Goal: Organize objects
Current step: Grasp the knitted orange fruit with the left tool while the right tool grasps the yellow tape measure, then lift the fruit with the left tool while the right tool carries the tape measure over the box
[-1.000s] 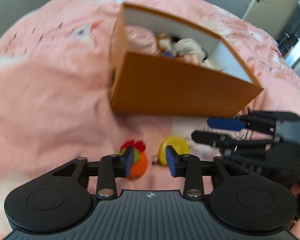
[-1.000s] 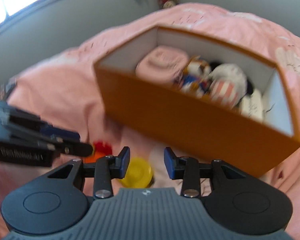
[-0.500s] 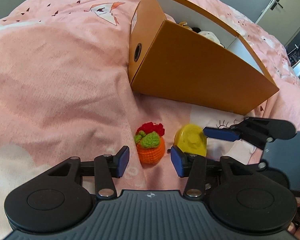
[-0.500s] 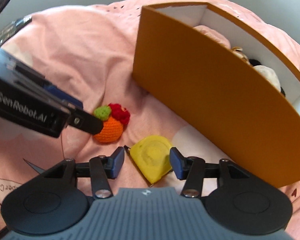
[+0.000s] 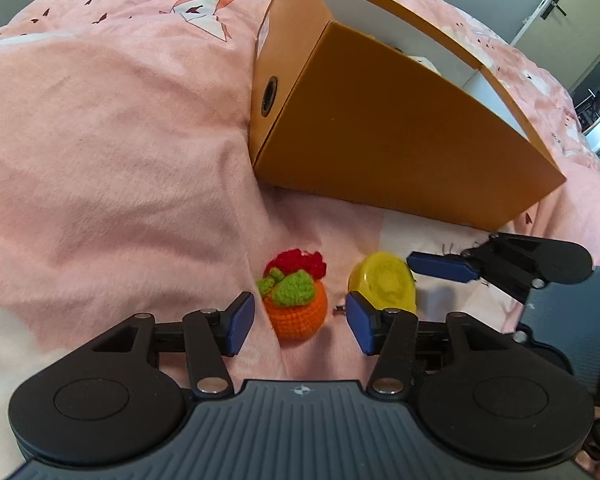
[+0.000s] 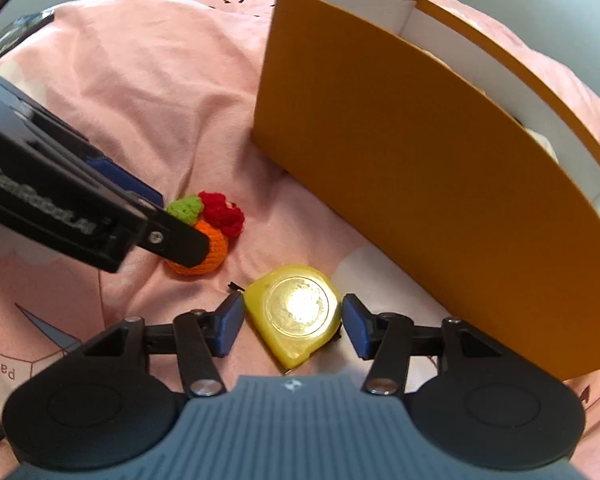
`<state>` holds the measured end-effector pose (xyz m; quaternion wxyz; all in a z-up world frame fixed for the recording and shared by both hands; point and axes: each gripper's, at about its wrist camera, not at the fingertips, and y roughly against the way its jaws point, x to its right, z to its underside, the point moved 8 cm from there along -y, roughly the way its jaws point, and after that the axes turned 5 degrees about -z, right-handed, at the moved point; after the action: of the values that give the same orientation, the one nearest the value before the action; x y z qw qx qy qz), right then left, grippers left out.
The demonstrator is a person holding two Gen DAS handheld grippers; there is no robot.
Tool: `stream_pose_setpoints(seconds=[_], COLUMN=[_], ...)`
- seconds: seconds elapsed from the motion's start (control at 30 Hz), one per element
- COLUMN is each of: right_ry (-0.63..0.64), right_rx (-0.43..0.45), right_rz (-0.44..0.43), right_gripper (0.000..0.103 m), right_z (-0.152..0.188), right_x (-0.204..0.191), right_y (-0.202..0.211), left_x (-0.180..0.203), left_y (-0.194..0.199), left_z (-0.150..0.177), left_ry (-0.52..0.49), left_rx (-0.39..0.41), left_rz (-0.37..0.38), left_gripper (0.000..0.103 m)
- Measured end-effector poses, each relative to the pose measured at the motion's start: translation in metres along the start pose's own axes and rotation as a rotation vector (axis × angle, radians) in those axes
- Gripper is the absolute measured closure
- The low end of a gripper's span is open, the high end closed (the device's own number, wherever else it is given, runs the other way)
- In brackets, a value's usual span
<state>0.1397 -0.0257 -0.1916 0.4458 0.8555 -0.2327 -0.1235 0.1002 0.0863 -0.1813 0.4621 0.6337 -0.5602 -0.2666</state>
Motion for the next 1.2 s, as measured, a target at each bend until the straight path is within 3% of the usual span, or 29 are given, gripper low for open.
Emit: stream_pose_setpoints(seconds=[0.2, 0.37, 0.5, 0.63, 0.9, 1.2], right_ry=[-0.014, -0.033, -0.034, -0.019, -0.085, -0.094], right_rx=[-0.015, -0.014, -0.016, -0.012, 0.051, 0.223], right_rz=[-0.027, -0.050, -0.061, -0.053, -0.058, -0.114], right_gripper=[0.044, 0.044, 0.044, 0.045, 0.045, 0.045], right_z=[0.004, 0.006, 0.007, 0.008, 0.000, -0.039], right_x=[0.001, 0.003, 0.003, 0.000, 0.014, 0.050], right_y=[-0.005, -0.007, -0.010, -0.008, 0.032, 0.116], left_x=[0.011, 0.010, 0.007, 0.005, 0.020, 0.057], left_y=[-0.013, -0.023, -0.030, -0.028, 0.023, 0.102], left_z=[0.002, 0.001, 0.000, 0.001, -0.012, -0.082], left_ry=[-0.093, -0.098, -0.094, -0.085, -0.136, -0.343], left_rx=[-0.013, -0.016, -0.018, -0.018, 0.047, 0.140], left_rz=[-0.047, -0.065, -0.072, -0.072, 0.024, 0.101], left_gripper=[0.041, 0.042, 0.055, 0.056, 0.056, 0.056])
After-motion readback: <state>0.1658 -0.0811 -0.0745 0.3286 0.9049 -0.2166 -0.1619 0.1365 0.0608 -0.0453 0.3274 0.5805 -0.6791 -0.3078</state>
